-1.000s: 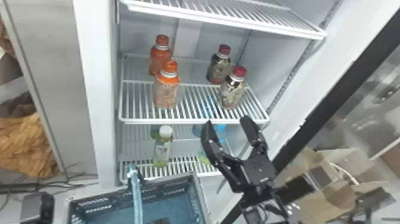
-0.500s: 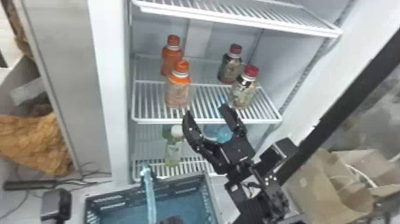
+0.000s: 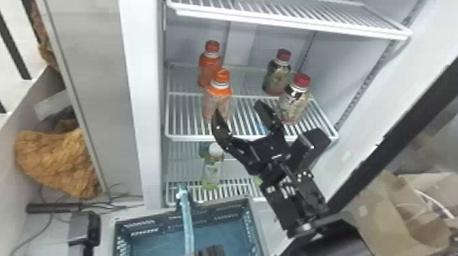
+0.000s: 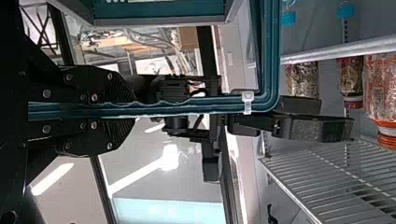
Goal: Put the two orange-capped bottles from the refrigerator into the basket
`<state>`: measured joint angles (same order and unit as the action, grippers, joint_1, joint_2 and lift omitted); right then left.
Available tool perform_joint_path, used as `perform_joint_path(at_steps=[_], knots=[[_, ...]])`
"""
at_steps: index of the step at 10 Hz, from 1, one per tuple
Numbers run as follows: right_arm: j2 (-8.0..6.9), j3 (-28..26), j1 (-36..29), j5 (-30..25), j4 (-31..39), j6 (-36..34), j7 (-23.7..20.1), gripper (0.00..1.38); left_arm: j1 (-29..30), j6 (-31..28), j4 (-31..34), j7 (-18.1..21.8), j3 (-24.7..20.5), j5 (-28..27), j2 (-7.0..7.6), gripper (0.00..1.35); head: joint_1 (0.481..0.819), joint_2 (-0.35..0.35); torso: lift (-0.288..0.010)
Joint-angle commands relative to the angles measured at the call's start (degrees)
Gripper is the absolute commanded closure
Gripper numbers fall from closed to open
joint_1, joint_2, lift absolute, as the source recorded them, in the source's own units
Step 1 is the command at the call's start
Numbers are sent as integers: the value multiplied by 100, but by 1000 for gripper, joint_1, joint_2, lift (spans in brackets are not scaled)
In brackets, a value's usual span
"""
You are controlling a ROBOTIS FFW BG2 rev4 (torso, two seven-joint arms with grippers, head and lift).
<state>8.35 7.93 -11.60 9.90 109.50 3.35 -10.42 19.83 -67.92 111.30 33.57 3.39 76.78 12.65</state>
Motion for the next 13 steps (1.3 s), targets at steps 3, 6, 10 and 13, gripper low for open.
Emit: perform_joint_path(at_steps=[3,6,10,13], knots=[[9,144,570,-121,-382,-236,67,85,-28,14,0,0,15,0,0,1210,695,-222,-40],[26,384,936,-64,-635,-236,67,85,-43,14,0,0,26,0,9,1210,695,-194,-40],[26,395,1203,-133,-1085,-391,102,153,-43,14,0,0,26,11,35,1210,695,-174,-40],[35,395,1217,-190,-973,-405,102,924,-28,14,0,0,26,23,53,1210,695,-178,-40]])
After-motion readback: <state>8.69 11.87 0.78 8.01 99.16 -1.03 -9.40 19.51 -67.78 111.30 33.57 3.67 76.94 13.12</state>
